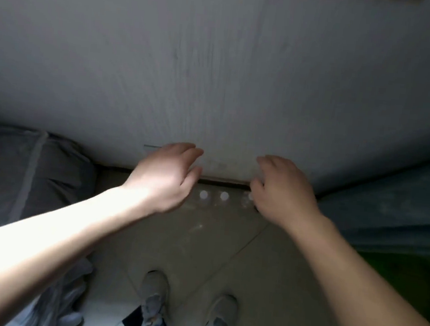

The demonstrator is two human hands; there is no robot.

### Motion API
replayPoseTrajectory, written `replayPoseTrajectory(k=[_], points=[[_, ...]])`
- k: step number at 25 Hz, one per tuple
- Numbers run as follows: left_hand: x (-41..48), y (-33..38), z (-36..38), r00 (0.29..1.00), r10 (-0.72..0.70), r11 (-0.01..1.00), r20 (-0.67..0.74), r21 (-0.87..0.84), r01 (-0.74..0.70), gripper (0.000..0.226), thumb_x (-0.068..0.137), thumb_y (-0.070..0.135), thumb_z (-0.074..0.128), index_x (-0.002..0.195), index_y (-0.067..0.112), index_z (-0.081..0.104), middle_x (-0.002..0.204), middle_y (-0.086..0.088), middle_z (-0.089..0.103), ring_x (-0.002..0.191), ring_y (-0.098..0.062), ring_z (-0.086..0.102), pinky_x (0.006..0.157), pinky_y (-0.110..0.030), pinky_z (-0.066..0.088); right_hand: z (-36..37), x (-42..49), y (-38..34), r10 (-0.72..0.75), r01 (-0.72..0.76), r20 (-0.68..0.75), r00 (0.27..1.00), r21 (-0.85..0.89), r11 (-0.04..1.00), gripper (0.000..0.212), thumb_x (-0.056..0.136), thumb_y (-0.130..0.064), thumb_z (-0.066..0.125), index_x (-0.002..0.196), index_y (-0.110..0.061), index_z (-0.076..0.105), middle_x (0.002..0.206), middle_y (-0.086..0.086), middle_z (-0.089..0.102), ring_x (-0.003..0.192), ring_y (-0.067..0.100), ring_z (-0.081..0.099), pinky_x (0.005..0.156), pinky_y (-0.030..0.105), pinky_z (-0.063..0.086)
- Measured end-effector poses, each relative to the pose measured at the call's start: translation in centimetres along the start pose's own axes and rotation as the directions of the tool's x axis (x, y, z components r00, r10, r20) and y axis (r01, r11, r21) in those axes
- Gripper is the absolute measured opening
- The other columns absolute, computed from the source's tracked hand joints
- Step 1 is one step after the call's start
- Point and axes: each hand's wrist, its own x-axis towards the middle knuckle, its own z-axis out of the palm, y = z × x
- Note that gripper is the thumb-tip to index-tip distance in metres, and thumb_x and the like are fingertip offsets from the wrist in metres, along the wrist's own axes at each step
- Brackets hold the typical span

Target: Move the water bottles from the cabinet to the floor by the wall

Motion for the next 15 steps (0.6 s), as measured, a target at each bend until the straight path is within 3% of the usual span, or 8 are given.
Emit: replayPoseTrajectory(k=[5,11,15], points=[[-1.9,3.7,-10.0,0.998,-0.024,0.994,-0.056,0.103,0.030,0.057,0.092,0.049,0.023,0.127,0.019,0.057,0.128,-0.005,0.059,0.117,-0.030,0.056,0.095,-0.042,0.047,-10.4,-1.7,-4.0,-0.007,0.002,-0.071,0.997,-0.068,0.998,0.032,0.089,-0.031,0.043,0.100,-0.008,0.061,0.105,0.014,0.062,0.101,0.036,0.055,0.082,0.041,0.045],[-5.4,7.6,-20.5,0.991,-0.032,0.987,-0.129,0.150,0.052,0.055,0.092,0.042,0.028,0.116,0.011,0.066,0.121,-0.010,0.065,0.113,-0.032,0.060,0.096,-0.042,0.048,-20.8,-4.7,-7.6,-0.087,0.078,-0.118,0.989,-0.074,0.994,0.042,0.091,-0.036,0.040,0.116,-0.010,0.059,0.120,0.009,0.060,0.114,0.032,0.051,0.099,0.044,0.042],[-8.1,9.8,-25.0,0.986,-0.078,0.981,-0.146,0.163,0.101,0.057,0.091,0.043,0.029,0.120,0.010,0.064,0.124,-0.010,0.064,0.117,-0.031,0.058,0.099,-0.042,0.046,-26.1,-6.7,-9.6,-0.119,0.107,-0.207,0.971,-0.071,0.992,0.047,0.087,-0.039,0.031,0.109,-0.010,0.060,0.111,0.007,0.061,0.107,0.031,0.053,0.095,0.045,0.045]])
